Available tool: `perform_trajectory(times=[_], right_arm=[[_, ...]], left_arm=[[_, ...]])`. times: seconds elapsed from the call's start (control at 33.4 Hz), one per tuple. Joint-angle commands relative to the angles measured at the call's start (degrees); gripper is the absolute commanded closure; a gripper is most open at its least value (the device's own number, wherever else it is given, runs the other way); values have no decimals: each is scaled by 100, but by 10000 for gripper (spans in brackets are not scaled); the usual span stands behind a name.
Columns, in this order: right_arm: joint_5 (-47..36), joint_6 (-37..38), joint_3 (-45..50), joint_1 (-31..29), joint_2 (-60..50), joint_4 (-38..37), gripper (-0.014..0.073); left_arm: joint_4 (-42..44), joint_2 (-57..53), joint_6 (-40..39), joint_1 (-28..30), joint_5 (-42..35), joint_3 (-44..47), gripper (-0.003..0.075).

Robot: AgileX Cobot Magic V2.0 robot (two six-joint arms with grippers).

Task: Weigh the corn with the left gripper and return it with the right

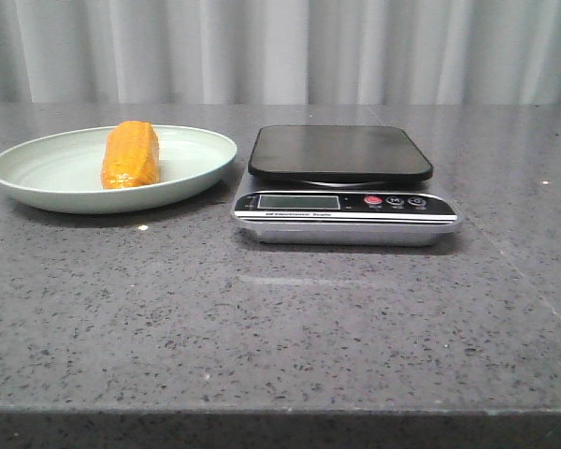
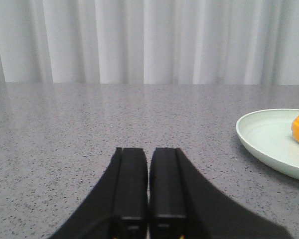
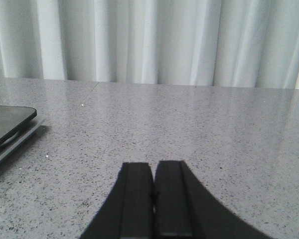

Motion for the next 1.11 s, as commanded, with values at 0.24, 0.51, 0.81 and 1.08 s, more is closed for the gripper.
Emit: perform_trajectory(times=[0.24, 0.51, 0.81, 1.08], right_arm=[[-479, -40, -41, -13, -93, 2, 445], [-479, -40, -41, -13, -93, 2, 445], [-479, -40, -41, -13, -93, 2, 445], [-479, -40, -41, -13, -93, 2, 445]], left_arm=[[-38, -125, -28, 15, -459, 35, 594], [-38, -125, -28, 15, -721, 35, 594], [-741, -89, -89, 15, -2083, -436, 594], [-741, 718, -89, -68, 152, -2173, 594]])
